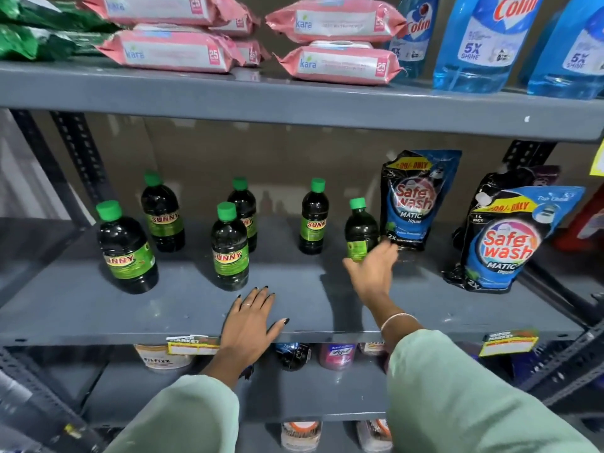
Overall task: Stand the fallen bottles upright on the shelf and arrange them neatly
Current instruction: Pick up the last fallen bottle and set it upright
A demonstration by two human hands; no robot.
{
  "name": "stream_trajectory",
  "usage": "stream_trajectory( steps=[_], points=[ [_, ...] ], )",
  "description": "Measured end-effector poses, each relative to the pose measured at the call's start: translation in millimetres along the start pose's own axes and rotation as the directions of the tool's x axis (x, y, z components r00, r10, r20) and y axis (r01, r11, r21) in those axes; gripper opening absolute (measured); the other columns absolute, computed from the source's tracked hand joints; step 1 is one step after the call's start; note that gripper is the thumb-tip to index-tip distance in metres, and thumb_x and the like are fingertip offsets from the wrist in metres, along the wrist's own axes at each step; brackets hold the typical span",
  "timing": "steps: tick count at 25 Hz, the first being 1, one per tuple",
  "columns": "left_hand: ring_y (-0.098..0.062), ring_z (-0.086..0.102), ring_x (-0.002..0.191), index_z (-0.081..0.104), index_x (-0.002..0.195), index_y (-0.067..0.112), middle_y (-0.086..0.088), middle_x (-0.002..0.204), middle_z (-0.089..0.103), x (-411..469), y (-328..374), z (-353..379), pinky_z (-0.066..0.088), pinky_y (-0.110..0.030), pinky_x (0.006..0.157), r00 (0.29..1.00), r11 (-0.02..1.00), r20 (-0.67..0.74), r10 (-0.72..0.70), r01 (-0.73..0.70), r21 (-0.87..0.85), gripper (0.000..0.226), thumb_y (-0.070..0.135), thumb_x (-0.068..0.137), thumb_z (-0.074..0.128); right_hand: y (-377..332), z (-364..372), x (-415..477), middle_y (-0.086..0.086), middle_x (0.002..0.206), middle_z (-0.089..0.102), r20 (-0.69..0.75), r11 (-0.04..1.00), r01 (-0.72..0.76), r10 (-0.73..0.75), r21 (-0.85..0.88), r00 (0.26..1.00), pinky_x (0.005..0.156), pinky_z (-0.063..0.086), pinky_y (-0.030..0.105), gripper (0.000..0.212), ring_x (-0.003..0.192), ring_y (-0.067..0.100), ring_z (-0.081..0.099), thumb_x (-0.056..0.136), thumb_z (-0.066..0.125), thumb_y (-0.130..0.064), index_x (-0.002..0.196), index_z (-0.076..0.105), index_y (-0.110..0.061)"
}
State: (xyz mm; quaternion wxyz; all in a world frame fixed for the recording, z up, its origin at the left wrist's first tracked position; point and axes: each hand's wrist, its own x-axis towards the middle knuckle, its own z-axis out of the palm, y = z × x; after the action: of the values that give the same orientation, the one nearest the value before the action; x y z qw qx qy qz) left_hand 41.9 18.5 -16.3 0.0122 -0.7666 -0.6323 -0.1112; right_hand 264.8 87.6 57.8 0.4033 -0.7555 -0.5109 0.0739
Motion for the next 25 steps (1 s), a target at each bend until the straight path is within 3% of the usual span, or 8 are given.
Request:
stream_trajectory(
  steps=[3, 6, 9, 13, 16, 21, 25],
  points=[
    [-0.023, 0.037, 0.133, 0.039, 0.134, 0.016, -0.005, 0.144, 0.043, -1, -9, 1, 0.030, -0.044, 0.109, 0.999, 1.000, 0.023, -0.023, 0.023, 0.019, 0.094, 0.067, 0.077, -0.015, -33, 23, -19, 0.024, 0.118, 0.041, -0.009, 0.960, -0.039, 0.043, 0.277, 0.999, 0.099, 0.037, 0.046, 0.069, 0.114, 0.039, 0.039, 0.059, 0.078, -0.013, 0.111, 0.037, 0.007],
    [-0.025, 0.040, 0.132, 0.042, 0.132, 0.015, -0.006, 0.142, 0.045, -1, -11, 3, 0.032, -0.047, 0.107, 0.999, 0.999, 0.020, -0.030, 0.030, 0.025, 0.077, 0.062, 0.082, 0.008, -45, 41, -34, 0.021, 0.114, 0.040, 0.013, 0.909, -0.076, 0.077, 0.409, 0.997, 0.096, 0.043, 0.045, 0.062, 0.108, 0.036, 0.044, 0.056, 0.076, -0.004, 0.104, 0.036, 0.002],
    [-0.024, 0.030, 0.137, 0.033, 0.137, 0.016, -0.006, 0.149, 0.035, -1, -10, 3, 0.023, -0.046, 0.112, 1.000, 1.000, 0.009, -0.017, 0.017, 0.021, 0.080, 0.061, 0.078, 0.005, -45, 45, -40, 0.019, 0.113, 0.040, 0.028, 0.901, -0.081, 0.076, 0.427, 0.997, 0.088, 0.045, 0.039, 0.061, 0.105, 0.033, 0.047, 0.059, 0.076, -0.002, 0.105, 0.036, 0.000],
    [-0.021, 0.016, 0.142, 0.019, 0.141, 0.019, -0.003, 0.154, 0.021, -1, -11, 2, 0.013, -0.044, 0.116, 1.000, 1.000, 0.026, -0.014, 0.013, 0.022, 0.086, 0.061, 0.072, -0.007, -39, 44, -40, 0.018, 0.116, 0.046, 0.095, 0.889, -0.095, 0.058, 0.448, 0.994, 0.092, 0.045, 0.043, 0.063, 0.109, 0.032, 0.049, 0.063, 0.073, -0.003, 0.112, 0.034, -0.002],
    [-0.021, 0.015, 0.142, 0.019, 0.141, 0.020, -0.003, 0.154, 0.021, 0, -11, 2, 0.013, -0.045, 0.116, 0.999, 1.000, 0.023, -0.023, 0.023, 0.017, 0.086, 0.061, 0.071, -0.008, -29, 44, -44, 0.017, 0.115, 0.052, 0.164, 0.899, -0.121, 0.056, 0.421, 0.985, 0.086, 0.047, 0.043, 0.062, 0.107, 0.033, 0.053, 0.067, 0.073, -0.010, 0.115, 0.034, -0.005],
    [-0.022, 0.016, 0.142, 0.021, 0.140, 0.019, -0.003, 0.154, 0.022, -1, -10, 2, 0.014, -0.046, 0.116, 1.000, 1.000, 0.018, -0.021, 0.021, 0.015, 0.085, 0.060, 0.071, -0.007, -29, 39, -40, 0.018, 0.118, 0.044, 0.120, 0.968, -0.090, 0.063, 0.235, 0.991, 0.090, 0.040, 0.040, 0.067, 0.115, 0.031, 0.039, 0.063, 0.081, -0.019, 0.111, 0.039, 0.000],
    [-0.022, 0.017, 0.141, 0.022, 0.140, 0.019, -0.003, 0.154, 0.023, 0, -10, 3, 0.013, -0.045, 0.116, 1.000, 1.000, 0.007, -0.027, 0.027, 0.007, 0.084, 0.060, 0.072, -0.006, -26, 47, -49, 0.017, 0.114, 0.051, 0.168, 0.928, -0.130, 0.074, 0.350, 0.983, 0.085, 0.045, 0.039, 0.062, 0.110, 0.034, 0.051, 0.064, 0.073, -0.006, 0.115, 0.038, -0.004]
  ],
)
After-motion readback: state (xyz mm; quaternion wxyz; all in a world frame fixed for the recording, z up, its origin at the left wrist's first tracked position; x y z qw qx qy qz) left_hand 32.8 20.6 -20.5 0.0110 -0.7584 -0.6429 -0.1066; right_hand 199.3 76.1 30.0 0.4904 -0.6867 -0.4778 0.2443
